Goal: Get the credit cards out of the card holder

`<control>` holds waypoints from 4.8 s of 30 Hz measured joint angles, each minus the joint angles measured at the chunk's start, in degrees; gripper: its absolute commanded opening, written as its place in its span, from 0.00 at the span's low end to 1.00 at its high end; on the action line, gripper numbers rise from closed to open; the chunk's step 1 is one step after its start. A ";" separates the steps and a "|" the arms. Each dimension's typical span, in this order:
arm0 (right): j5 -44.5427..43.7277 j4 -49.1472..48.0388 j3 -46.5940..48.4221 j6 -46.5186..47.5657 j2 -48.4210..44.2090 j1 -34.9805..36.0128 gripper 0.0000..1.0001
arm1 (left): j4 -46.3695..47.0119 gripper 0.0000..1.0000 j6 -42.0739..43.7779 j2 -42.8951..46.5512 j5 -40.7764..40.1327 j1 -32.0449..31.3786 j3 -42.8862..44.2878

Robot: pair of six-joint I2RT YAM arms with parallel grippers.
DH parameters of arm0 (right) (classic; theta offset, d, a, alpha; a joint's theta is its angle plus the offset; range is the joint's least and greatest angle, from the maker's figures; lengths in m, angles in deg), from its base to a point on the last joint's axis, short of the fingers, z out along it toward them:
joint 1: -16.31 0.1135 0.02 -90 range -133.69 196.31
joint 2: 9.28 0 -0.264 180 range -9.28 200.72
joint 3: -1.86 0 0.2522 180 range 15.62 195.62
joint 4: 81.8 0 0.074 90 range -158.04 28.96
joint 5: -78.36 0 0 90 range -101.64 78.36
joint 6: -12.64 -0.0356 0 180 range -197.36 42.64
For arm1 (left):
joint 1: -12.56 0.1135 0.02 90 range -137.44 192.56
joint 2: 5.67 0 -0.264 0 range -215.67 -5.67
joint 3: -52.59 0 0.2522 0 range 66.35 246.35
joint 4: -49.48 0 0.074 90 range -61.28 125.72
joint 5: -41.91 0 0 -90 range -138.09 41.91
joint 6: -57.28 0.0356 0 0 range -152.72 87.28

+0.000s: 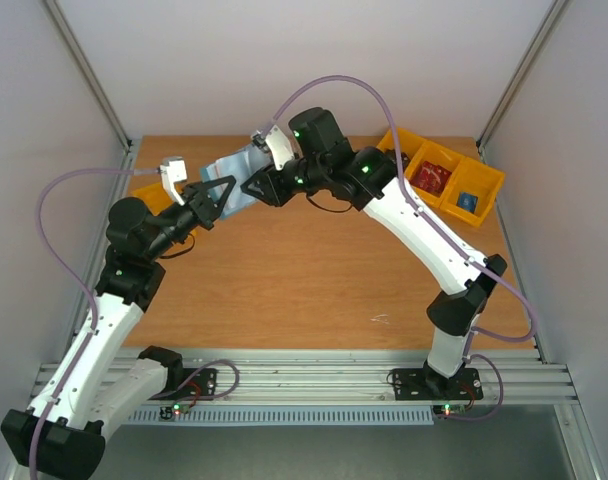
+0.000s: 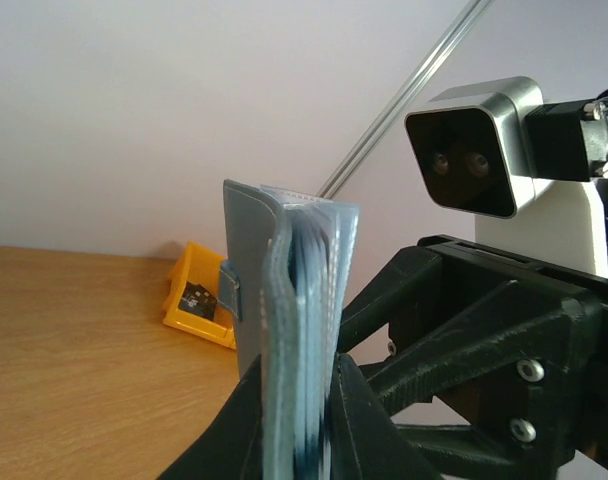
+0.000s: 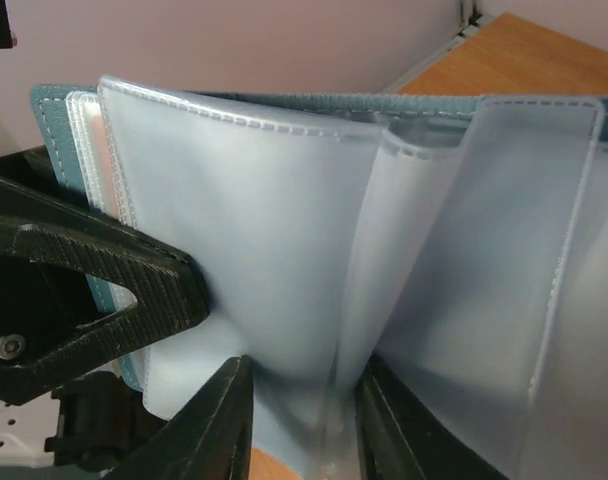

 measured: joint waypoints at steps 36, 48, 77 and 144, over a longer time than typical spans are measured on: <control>24.74 -5.49 -8.90 -0.90 -5.97 -9.29 0.01 | 6.75 0.37 1.38 0.22 12.98 0.98 -1.16; 24.74 -2.36 -8.90 1.49 -6.27 -9.88 0.01 | 6.38 0.44 2.51 0.66 13.92 1.09 -1.18; 25.66 -0.61 -8.90 2.25 -8.11 -10.95 0.12 | 1.16 0.00 8.31 2.93 16.11 2.25 -1.18; 0.09 -2.32 -12.83 2.21 -10.58 -9.42 0.40 | -4.07 0.00 11.69 3.56 9.16 2.25 -2.80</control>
